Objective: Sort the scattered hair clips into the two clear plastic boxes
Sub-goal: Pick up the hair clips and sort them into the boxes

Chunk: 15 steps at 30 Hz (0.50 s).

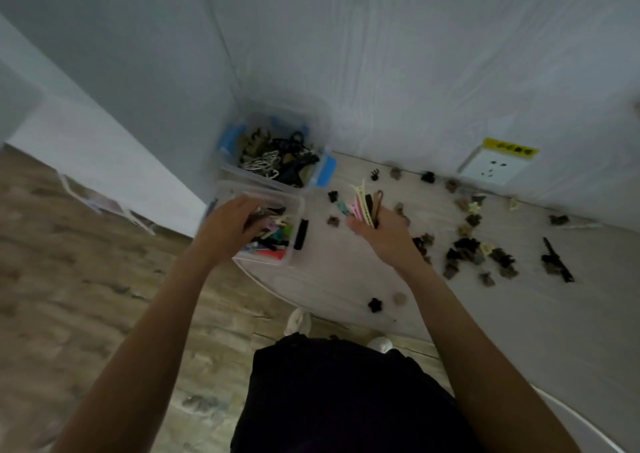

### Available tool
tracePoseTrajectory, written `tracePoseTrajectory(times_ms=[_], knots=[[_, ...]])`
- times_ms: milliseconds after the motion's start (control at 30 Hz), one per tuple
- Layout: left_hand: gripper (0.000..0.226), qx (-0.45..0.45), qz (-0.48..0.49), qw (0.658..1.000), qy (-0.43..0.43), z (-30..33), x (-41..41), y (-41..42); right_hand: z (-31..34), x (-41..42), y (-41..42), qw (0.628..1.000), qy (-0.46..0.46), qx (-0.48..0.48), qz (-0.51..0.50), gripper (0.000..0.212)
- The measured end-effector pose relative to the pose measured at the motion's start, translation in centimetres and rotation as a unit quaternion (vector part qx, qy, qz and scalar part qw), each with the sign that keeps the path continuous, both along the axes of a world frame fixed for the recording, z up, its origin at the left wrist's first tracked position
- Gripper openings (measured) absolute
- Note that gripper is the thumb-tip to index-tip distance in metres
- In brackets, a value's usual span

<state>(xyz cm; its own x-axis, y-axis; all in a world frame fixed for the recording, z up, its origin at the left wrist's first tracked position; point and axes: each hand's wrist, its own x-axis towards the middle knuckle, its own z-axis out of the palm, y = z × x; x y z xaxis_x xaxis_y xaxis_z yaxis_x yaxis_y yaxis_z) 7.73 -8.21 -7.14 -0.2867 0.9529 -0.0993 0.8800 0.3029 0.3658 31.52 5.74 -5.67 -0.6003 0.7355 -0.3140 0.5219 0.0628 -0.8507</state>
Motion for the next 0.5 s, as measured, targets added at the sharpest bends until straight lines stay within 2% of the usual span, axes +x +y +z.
tracePoseTrajectory(times_ms=[33, 100, 167, 233, 333, 433, 500], knots=[[0.027, -0.013, -0.013, 1.0, -0.015, -0.4, -0.8, -0.2, 0.3, -1.2, -0.3, 1.0, -0.01, 0.016, 0.022, 0.01], [0.035, -0.034, -0.021, 0.998, -0.052, -1.1, -1.9, -0.7, 0.9, -3.8, -1.0, 0.997, -0.029, 0.048, 0.06, 0.027], [0.035, -0.017, -0.014, 0.998, -0.066, -1.4, -2.7, -1.3, 1.4, -6.3, -1.6, 0.991, -0.048, 0.078, 0.093, 0.02], [0.027, 0.043, -0.003, 0.998, -0.051, -1.5, -3.2, -2.4, 1.9, -8.7, -2.4, 0.981, -0.067, 0.12, 0.139, 0.014], [0.028, 0.126, 0.026, 0.992, 0.007, -1.6, -4.2, -4.2, 1.9, -12.5, -3.6, 0.948, -0.108, 0.209, 0.213, 0.039], [0.031, 0.123, 0.072, 0.99, 0.006, -2.2, -5.0, -5.6, 0.5, -16.2, -4.7, 0.904, -0.173, 0.278, 0.277, 0.044], [0.036, 0.107, 0.085, 0.991, -0.011, -2.7, -5.3, -6.1, -0.5, -17.3, -5.0, 0.888, -0.206, 0.281, 0.301, 0.059]])
